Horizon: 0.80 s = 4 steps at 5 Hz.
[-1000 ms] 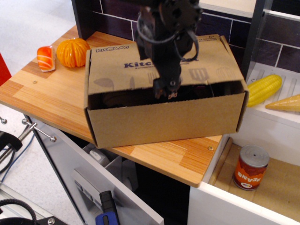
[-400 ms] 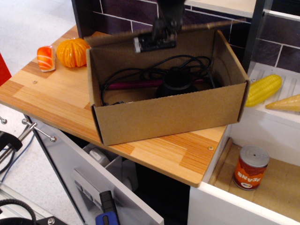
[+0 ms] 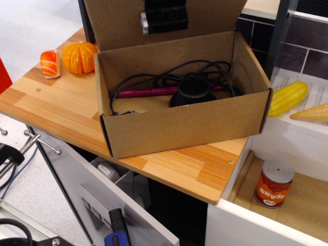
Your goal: Open brown1fbox flap
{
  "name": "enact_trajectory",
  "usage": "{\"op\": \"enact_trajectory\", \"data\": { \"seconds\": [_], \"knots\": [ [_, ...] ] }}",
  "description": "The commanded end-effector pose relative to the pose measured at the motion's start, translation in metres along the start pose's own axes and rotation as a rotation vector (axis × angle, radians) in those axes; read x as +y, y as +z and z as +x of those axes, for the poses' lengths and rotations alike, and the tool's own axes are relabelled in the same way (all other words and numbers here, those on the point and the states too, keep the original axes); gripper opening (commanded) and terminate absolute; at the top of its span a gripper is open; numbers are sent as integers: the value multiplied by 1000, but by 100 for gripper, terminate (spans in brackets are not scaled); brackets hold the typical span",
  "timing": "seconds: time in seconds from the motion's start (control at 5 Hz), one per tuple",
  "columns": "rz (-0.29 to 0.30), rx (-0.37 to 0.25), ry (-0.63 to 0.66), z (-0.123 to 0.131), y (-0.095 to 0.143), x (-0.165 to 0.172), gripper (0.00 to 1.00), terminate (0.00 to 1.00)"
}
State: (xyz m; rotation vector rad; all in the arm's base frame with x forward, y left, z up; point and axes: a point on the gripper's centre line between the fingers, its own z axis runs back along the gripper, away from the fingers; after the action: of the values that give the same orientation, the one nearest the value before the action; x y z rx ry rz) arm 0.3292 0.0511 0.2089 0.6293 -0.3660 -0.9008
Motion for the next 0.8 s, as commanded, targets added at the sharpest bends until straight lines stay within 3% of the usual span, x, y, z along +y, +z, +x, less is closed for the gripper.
{"op": "enact_trajectory", "data": {
  "seconds": [0.0, 0.4, 0.6],
  "knots": [
    [95, -40, -101, 1, 16, 43, 100, 0],
    [127, -95, -213, -13, 4, 52, 100, 0],
    [50, -109, -198, -17, 3, 53, 100, 0]
  ]
}}
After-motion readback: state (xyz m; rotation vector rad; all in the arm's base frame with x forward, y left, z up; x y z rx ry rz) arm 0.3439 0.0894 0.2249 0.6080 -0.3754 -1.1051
